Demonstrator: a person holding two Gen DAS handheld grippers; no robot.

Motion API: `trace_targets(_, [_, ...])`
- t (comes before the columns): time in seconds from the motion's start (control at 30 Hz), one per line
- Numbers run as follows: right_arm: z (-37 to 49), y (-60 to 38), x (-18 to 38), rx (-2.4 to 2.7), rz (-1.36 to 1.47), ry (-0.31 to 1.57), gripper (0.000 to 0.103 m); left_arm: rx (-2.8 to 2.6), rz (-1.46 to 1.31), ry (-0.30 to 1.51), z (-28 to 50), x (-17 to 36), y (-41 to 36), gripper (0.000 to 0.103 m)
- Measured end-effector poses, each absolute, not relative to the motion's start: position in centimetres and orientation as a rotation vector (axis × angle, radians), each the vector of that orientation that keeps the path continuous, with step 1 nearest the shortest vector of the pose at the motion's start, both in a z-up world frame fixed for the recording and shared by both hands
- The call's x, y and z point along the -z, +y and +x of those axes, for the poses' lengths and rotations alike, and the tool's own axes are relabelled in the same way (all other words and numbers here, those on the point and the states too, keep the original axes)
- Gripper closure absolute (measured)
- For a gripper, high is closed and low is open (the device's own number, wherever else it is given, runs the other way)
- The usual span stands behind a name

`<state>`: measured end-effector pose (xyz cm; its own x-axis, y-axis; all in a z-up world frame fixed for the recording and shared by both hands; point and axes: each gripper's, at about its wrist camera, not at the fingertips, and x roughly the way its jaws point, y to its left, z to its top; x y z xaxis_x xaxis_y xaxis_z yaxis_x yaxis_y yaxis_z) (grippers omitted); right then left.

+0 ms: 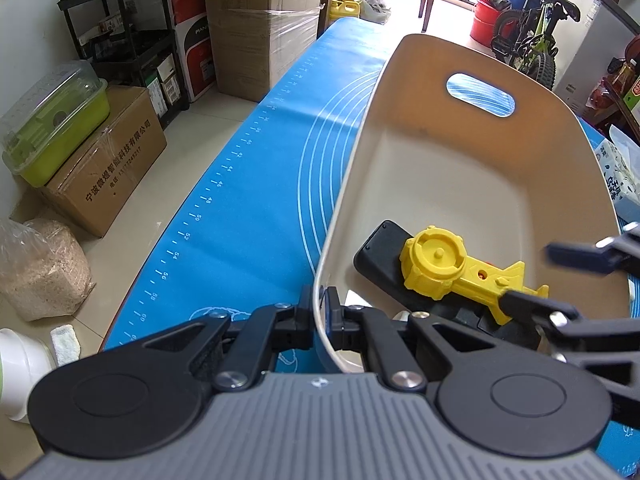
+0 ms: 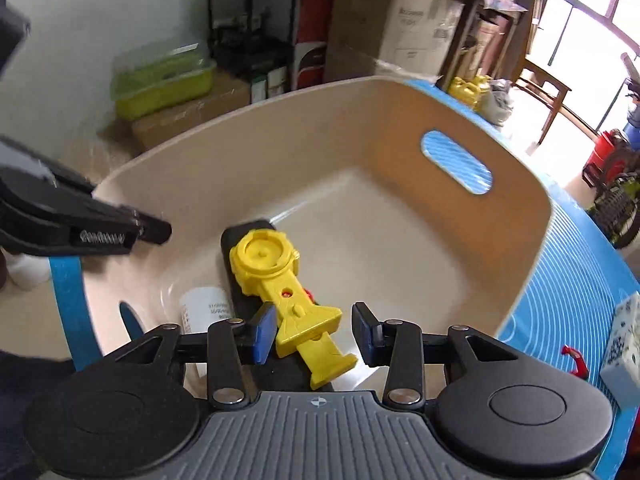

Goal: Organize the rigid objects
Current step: 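Grasp the yellow plastic part with the right gripper and drop it into the basket, then move the right gripper to the white charger and grasp it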

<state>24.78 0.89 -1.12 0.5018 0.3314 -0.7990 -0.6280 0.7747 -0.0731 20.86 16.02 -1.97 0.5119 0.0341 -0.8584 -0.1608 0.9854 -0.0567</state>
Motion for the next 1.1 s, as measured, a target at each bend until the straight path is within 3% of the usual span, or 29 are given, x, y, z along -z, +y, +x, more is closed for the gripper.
trace_targets(0.03, [24.6, 0.4, 0.7, -0.589, -0.361, 0.857, 0.025, -0.118, -0.136, 1.028, 20.9, 2.0, 16.0, 0.097])
trace_targets(0.27, [23.4, -3.1, -1.7, -0.545, -0.26, 0.807, 0.021, -0.116, -0.143, 1.026, 20.8, 2.0, 16.1, 0.096])
trace_targets(0.33, [23.0, -4.1, -2.2, -0.518, -0.256, 0.795, 0.012, -0.116, -0.151, 1.026, 20.8, 2.0, 16.2, 0.096])
trace_targets(0.63, [22.5, -11.6, -3.1, -0.365, -0.173, 0.772, 0.011, -0.116, -0.151, 1.026, 20.8, 1.9, 16.4, 0.096])
trace_targets(1.1, [23.2, -18.3, 5.3, -0.184, -0.026, 0.878, 0.011, -0.117, -0.144, 1.027, 20.9, 2.0, 16.4, 0.096])
